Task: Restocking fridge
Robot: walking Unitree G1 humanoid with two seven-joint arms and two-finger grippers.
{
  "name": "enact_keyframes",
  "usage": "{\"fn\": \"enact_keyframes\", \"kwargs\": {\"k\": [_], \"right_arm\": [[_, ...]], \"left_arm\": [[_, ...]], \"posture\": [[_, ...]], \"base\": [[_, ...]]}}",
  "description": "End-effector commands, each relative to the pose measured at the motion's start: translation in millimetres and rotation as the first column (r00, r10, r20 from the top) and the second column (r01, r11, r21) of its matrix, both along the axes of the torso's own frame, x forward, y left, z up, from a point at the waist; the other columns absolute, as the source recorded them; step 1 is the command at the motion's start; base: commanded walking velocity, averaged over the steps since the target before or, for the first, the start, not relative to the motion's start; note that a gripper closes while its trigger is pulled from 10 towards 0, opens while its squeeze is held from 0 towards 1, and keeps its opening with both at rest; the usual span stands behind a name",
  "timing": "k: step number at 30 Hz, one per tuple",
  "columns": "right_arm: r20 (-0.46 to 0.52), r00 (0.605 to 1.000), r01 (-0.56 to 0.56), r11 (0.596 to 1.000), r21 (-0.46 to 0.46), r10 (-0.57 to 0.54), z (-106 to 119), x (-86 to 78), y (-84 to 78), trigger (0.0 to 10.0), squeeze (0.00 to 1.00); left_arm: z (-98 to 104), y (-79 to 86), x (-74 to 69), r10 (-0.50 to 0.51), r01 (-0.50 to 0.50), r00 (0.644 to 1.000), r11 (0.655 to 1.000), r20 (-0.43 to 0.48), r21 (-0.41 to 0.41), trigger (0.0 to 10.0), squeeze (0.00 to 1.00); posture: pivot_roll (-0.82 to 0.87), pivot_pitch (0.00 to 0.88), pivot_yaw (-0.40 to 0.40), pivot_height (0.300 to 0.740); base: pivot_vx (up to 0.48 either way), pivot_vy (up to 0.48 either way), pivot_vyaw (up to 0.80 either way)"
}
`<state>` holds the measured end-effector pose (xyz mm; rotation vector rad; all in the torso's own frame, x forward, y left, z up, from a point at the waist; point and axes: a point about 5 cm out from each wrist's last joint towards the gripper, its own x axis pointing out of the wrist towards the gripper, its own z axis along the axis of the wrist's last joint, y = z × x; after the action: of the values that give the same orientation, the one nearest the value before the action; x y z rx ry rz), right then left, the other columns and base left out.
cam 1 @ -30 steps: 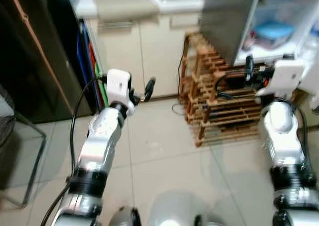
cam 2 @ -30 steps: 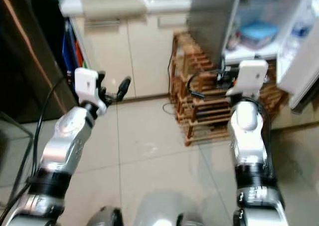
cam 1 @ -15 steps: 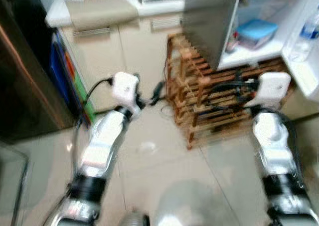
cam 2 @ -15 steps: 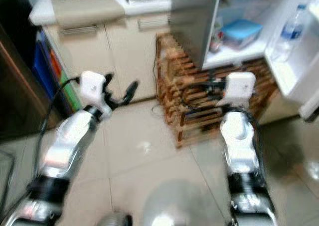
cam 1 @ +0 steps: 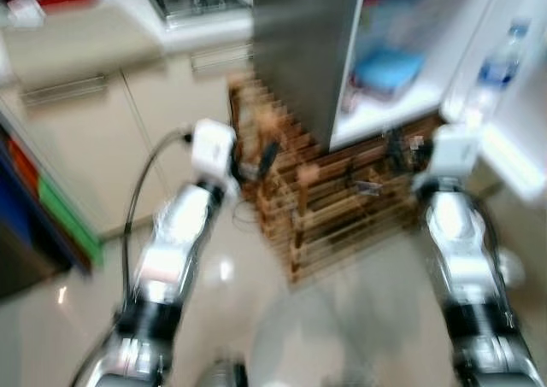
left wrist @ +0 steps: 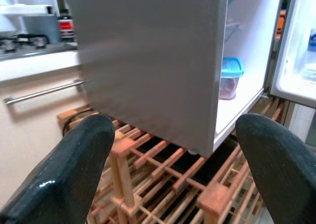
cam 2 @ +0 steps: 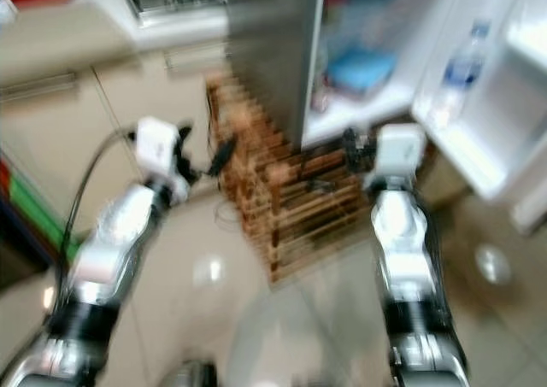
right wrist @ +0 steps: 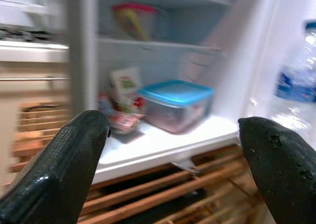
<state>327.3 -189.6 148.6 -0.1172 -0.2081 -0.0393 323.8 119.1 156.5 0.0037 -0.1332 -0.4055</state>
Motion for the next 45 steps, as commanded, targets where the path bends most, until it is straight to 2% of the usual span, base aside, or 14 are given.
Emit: {"fn": "enact_keyframes", "kwargs": {"k": [1,5,11,20,24,27,28,30,34,36,37,40,41,45], "right_arm": [[-0.003,0.999,0.04,0.999,-0.012,-0.04,-0.1,-2.5,-14.1,10.0,0.0],[0.009,0.999,0.033,0.999,-0.008,-0.033,0.9,-3.2,-14.3,10.0,0.0],[0.007,1.0,0.029,1.0,-0.007,-0.029,0.7,-3.4,-12.3,10.0,0.0],[0.003,1.0,0.02,1.0,-0.006,-0.02,-0.6,-3.2,-8.8,10.0,0.0],[0.008,1.0,0.024,1.0,-0.013,-0.024,-0.5,-3.8,-11.0,10.0,0.0],[0.0,0.999,0.047,0.999,-0.006,-0.047,-0.1,-2.7,-20.3,10.0,0.0],[-0.008,0.998,0.066,0.998,0.006,-0.066,1.5,0.2,-28.5,10.0,0.0],[-0.015,0.997,0.076,0.997,0.014,-0.076,2.4,2.3,-33.2,10.0,0.0],[-0.06,0.986,0.163,0.979,0.124,-0.156,6.8,13.2,-59.5,10.0,0.0],[-0.059,0.982,0.186,0.973,0.137,-0.179,9.1,15.1,-64.7,10.0,0.0],[-0.049,0.974,0.228,0.963,0.142,-0.223,13.3,16.6,-71.7,10.0,0.0],[-0.039,0.968,0.252,0.957,0.141,-0.249,15.2,16.3,-74.7,10.0,0.0],[-0.062,0.955,0.297,0.945,0.136,-0.291,12.5,16.8,-81.0,10.0,0.0],[-0.075,0.942,0.332,0.938,0.101,-0.326,11.1,17.5,-88.5,10.0,0.0]], "left_arm": [[3.1,-11.7,-0.7,-0.046,0.046,0.999,0.999,0.011,0.002,10.0,0.0],[2.7,-14.8,-1.4,-0.062,0.061,0.998,0.998,0.01,0.008,10.0,0.0],[2.8,-14.8,-0.8,-0.054,0.054,0.998,0.998,0.011,-0.009,10.0,0.0],[3.3,-17.0,1.3,-0.054,0.054,0.999,0.999,0.006,0.004,10.0,0.0],[3.8,-16.8,1.9,-0.053,0.052,0.999,0.999,0.007,0.005,10.0,0.0],[4.8,-12.8,5.2,0.003,-0.003,1.0,1.0,0.004,0.0,10.0,0.0],[5.0,-12.2,5.7,0.002,-0.002,1.0,1.0,-0.001,-0.021,10.0,0.0],[5.1,-12.1,5.7,-0.002,0.002,1.0,1.0,-0.001,-0.024,10.0,0.0],[5.4,-11.1,4.7,-0.004,0.004,1.0,1.0,-0.003,-0.018,10.0,0.0],[4.8,-9.8,4.2,-0.004,0.004,1.0,1.0,-0.006,-0.012,10.0,0.0],[3.5,-7.3,3.9,0.003,-0.003,1.0,1.0,-0.012,0.01,10.0,0.0],[3.3,-4.7,3.0,0.005,-0.005,1.0,1.0,-0.014,0.017,10.0,0.0],[5.3,-1.5,3.0,0.007,-0.007,1.0,1.0,-0.013,0.016,10.0,0.0],[7.0,1.1,3.0,0.009,-0.008,1.0,1.0,-0.012,0.022,10.0,0.0]], "posture": [[-0.13,0.0,0.046,0.672],[-0.14,0.0,0.046,0.672],[-0.14,0.0,0.046,0.672],[-0.14,0.0,0.051,0.672],[-0.14,0.0,0.05,0.672],[-0.14,0.0,0.052,0.672],[-0.14,0.0,0.052,0.672],[-0.14,0.0,0.052,0.672],[-0.14,0.0,0.07,0.672],[-0.13,0.0,0.078,0.672],[-0.12,0.0,0.081,0.672],[-0.11,0.0,0.092,0.672],[-0.11,0.0,0.1,0.672],[-0.1,0.005,0.111,0.672]], "base": [[0.48,0.0,-0.5],[0.476,0.0,-0.37],[0.0,0.0,0.0],[0.45,0.0,-0.58],[0.45,0.0,0.0],[0.303,0.0,0.0],[0.0,0.0,0.0],[0.0,0.0,0.0],[0.0,0.0,0.0],[0.0,0.0,0.0],[0.0,0.0,0.0],[0.0,0.0,0.0],[0.0,0.0,-0.74],[0.0,0.0,-0.68]]}}
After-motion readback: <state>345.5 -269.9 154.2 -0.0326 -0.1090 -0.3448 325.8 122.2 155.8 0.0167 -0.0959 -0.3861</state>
